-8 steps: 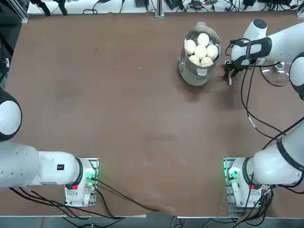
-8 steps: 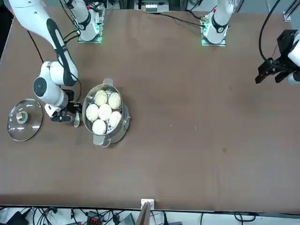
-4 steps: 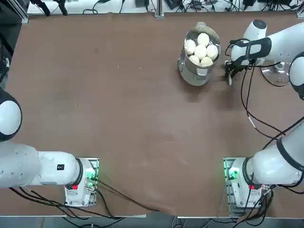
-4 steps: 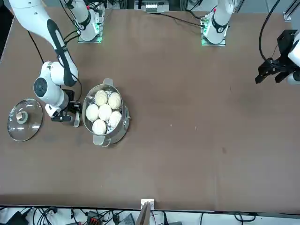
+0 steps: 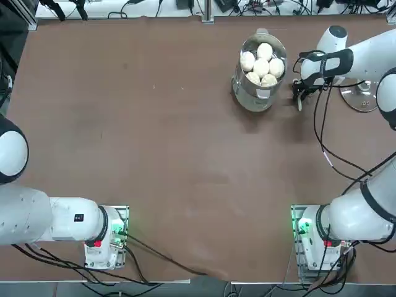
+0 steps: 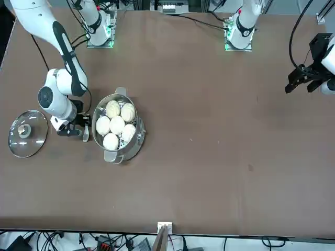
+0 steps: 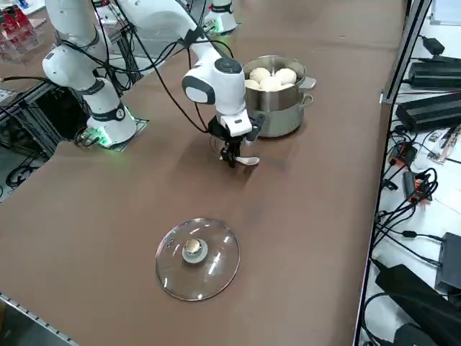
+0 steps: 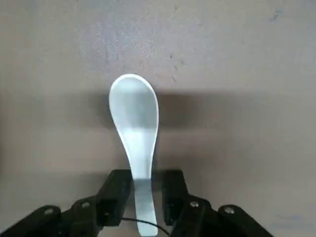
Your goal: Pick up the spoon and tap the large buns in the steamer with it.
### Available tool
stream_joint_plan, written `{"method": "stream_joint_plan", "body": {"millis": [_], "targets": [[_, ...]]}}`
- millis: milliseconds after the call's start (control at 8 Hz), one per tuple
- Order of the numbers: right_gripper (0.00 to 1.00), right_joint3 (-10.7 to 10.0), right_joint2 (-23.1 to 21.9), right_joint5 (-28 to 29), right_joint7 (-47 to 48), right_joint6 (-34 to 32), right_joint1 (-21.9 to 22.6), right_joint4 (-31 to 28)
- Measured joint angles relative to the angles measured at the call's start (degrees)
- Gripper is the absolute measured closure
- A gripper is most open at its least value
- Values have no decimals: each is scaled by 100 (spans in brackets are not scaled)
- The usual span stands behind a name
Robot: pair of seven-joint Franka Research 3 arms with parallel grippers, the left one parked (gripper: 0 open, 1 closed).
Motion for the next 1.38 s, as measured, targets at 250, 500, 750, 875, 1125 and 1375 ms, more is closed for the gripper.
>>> {"method": "stream_joint_plan", "body": {"millis": [250, 500, 750, 875, 1125, 1375], "targets": [[58, 0, 0, 0, 0, 4, 2, 4], [62, 0, 1, 0, 0, 6, 2, 5], [68, 0, 3, 0, 0, 9, 13, 10], [71, 1, 7, 0, 0, 10, 28, 25], [83, 1, 8, 0, 0, 10, 47, 51], [83, 1, 9, -1, 0, 10, 47, 58]]}}
